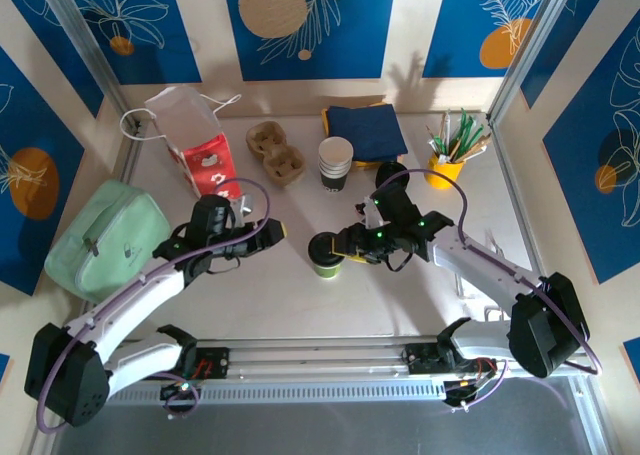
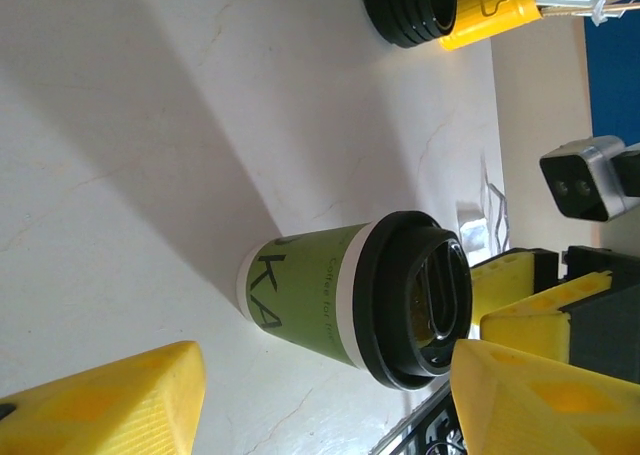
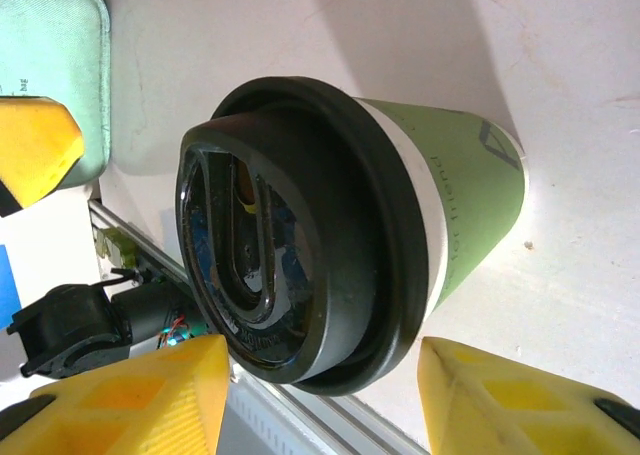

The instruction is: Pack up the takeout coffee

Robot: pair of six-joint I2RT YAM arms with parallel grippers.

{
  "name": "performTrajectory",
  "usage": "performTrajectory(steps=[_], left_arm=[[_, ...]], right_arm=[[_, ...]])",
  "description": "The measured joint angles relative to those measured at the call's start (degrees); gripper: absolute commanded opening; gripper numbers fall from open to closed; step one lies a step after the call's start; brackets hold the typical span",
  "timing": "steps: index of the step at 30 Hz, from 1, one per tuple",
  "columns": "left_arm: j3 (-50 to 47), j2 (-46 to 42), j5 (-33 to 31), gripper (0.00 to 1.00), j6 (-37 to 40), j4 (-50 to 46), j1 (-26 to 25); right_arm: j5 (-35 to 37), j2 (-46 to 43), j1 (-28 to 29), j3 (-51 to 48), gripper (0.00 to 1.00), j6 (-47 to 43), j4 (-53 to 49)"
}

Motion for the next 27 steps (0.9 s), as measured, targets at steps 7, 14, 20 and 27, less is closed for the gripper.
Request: performTrajectory(steps=[7,14,20,27], left_arm=[[2.08,4.37,0.13,0.82,2.38,0.02,-3.15],[6.23,11.61,1.14,0.70,4.37,2.23,-5.90],[7.21,16.55,2.10,0.59,4.50,4.50,-7.39],[7.41,19.19,2.45,0.51,5.14,5.42,-8.41]], right_arm=[[-0.04,-4.63,-2.71,-0.20,0.54,-1.22,-0.55],[-1.73,-6.32,-4.42,-2.47,0.54,-1.20,1.20],[-2.16,-5.20,-4.24,-2.58,0.55,-1.16,2.99],[-2.12,-3.39,-4.17,-2.58,0.55,-1.16,3.63]])
